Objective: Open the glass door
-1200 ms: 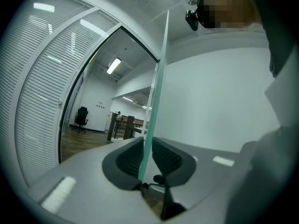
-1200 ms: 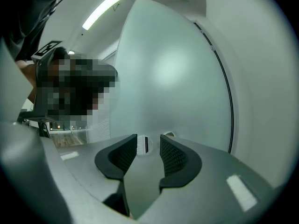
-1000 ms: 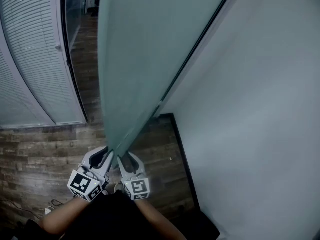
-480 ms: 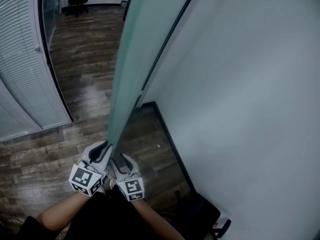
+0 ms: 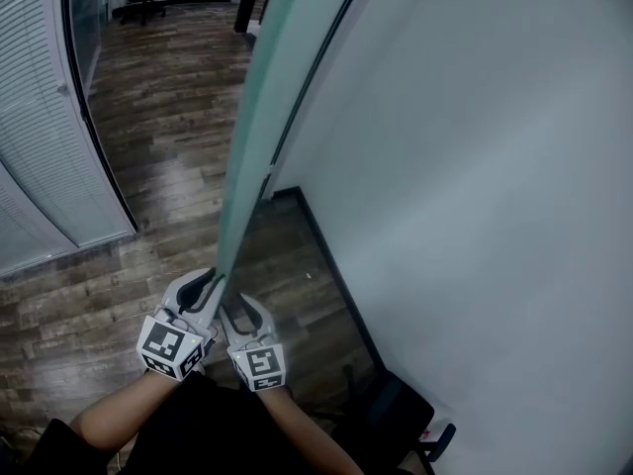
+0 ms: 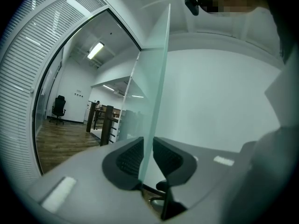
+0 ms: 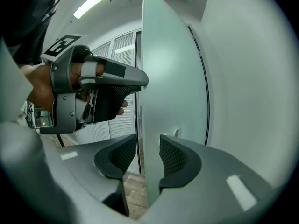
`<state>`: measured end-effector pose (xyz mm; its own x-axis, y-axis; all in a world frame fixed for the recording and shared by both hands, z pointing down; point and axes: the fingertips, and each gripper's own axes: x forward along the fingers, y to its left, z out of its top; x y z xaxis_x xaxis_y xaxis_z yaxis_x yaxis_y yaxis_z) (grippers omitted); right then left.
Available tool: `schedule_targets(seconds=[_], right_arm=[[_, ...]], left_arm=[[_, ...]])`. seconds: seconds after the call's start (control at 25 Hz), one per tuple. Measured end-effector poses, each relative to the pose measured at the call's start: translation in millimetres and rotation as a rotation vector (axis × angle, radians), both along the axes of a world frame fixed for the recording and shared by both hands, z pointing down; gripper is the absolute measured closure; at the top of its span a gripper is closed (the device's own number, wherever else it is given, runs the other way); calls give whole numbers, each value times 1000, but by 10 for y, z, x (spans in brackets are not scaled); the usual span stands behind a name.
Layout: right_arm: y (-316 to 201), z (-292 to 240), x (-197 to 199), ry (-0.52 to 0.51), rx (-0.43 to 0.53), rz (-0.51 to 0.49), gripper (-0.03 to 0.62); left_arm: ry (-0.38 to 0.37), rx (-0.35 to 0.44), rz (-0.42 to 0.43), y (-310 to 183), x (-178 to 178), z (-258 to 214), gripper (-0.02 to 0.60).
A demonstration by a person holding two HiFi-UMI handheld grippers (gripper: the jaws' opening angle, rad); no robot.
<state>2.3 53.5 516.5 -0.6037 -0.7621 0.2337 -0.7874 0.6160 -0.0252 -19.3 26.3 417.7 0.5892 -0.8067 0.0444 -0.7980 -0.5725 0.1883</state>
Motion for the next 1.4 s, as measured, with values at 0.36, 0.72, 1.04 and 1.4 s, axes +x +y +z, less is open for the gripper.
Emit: schedule_targets(seconds=[0.36, 0.72, 1.04, 1.4], right_arm=[[25, 4, 173, 2, -12, -58, 419], [-7, -11, 458, -38, 16, -11, 431], [2, -89, 680, -39, 51, 38, 470], [-47, -109, 994, -20, 68, 92, 477]], left_arm=[[-28, -2, 21, 65, 280, -9, 522], [-36, -16, 101, 112, 659, 11, 516], [-30, 5, 157, 206, 939, -25, 512], [-14, 19, 229, 257, 1302, -40, 506]])
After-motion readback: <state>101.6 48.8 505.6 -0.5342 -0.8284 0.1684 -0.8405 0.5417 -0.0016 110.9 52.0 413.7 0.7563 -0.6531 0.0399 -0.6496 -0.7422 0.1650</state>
